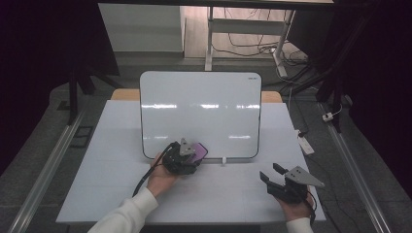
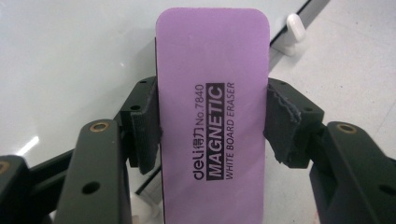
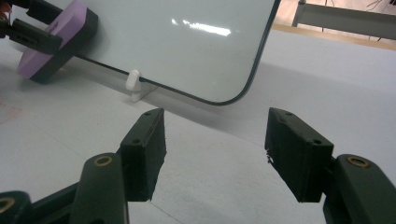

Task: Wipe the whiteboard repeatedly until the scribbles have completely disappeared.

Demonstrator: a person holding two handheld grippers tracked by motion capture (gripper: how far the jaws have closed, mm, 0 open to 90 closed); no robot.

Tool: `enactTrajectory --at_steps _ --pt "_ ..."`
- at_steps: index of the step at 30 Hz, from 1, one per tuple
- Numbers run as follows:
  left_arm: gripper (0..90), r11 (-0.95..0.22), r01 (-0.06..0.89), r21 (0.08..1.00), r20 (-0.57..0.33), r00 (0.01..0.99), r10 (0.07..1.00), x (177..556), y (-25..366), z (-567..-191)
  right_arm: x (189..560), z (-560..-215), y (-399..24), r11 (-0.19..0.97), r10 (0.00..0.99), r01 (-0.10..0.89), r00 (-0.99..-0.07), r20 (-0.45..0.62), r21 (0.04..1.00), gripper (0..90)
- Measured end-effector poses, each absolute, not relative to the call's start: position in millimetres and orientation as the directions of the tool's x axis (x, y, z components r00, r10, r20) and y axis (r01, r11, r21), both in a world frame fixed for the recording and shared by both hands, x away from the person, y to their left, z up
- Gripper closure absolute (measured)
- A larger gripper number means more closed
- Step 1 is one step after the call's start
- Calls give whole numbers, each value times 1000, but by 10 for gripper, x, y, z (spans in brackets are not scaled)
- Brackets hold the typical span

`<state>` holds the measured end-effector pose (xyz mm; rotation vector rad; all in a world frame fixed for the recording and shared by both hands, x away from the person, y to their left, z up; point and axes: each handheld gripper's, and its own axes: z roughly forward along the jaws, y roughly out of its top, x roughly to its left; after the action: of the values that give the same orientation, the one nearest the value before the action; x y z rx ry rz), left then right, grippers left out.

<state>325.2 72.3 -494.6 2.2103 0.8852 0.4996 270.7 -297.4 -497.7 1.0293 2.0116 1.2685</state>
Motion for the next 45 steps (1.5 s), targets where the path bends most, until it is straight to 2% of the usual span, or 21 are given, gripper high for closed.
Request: enactTrajectory --at_steps 12,21,29,45 --pt "418 -425 444 789 24 669 743 3171 977 -4753 2696 -4975 -2948 269 821 312 -569 -48 911 375" --pt "418 -348 432 832 -33 664 747 2971 1238 -4634 2688 -4976 -2906 280 806 304 -590 -51 911 375" --pt "417 -302 443 844 -75 656 751 2886 1419 -4628 2670 -4979 -2831 295 788 300 -614 -53 907 375" --pt "417 -222 450 865 -158 664 731 2823 1465 -4574 2619 -4972 -2636 316 746 282 -664 -53 906 375"
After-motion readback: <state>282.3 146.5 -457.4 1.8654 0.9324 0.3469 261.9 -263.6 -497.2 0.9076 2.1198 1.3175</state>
